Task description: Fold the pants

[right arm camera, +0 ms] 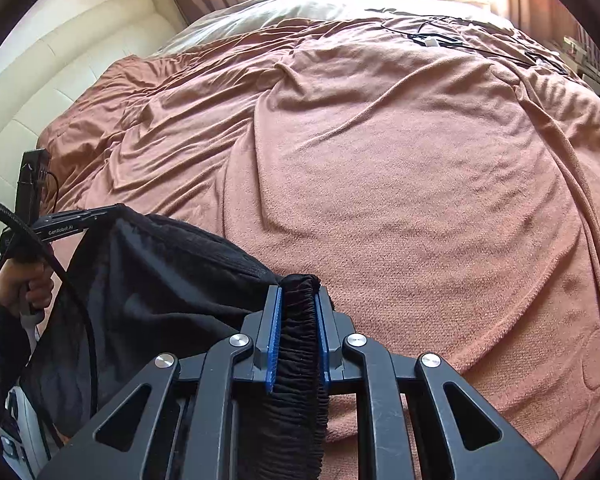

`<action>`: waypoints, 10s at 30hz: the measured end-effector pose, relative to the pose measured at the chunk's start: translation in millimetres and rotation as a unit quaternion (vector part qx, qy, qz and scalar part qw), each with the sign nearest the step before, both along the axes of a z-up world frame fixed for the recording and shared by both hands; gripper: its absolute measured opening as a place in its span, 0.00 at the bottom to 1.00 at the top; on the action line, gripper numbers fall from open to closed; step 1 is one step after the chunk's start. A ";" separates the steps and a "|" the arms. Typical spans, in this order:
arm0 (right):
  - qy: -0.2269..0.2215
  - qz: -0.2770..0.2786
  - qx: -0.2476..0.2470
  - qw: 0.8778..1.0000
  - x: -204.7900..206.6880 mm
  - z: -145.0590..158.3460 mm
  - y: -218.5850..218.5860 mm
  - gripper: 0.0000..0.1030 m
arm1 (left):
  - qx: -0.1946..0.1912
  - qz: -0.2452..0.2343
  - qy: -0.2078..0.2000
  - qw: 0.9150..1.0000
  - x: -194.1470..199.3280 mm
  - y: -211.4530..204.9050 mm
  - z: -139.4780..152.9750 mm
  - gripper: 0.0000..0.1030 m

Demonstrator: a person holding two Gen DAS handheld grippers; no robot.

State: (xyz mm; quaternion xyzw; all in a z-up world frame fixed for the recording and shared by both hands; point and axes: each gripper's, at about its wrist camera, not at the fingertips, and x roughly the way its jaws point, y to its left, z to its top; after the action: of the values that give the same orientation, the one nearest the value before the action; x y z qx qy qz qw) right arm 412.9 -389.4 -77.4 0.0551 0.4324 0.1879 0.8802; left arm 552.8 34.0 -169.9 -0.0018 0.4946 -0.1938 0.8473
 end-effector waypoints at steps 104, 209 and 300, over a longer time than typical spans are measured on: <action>-0.036 -0.048 0.038 0.997 -176.9 39.0 0.2 0.33 | -0.307 0.208 0.083 0.925 -289.1 111.7 -24.9 0.45; 0.084 0.025 0.004 0.996 -94.6 -13.4 146.1 0.07 | -0.390 0.272 0.090 0.875 -305.5 134.4 -30.4 0.08; 0.049 -0.090 0.221 0.970 -177.8 -18.9 -129.1 0.46 | -0.278 0.022 0.130 0.952 -202.8 -201.9 45.1 0.35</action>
State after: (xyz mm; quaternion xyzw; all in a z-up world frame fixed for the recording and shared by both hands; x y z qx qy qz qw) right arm 235.1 -518.5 -96.3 0.2958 0.4165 0.1957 0.8371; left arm 350.0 -167.9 -124.8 -0.2730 0.5272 -0.3033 0.7454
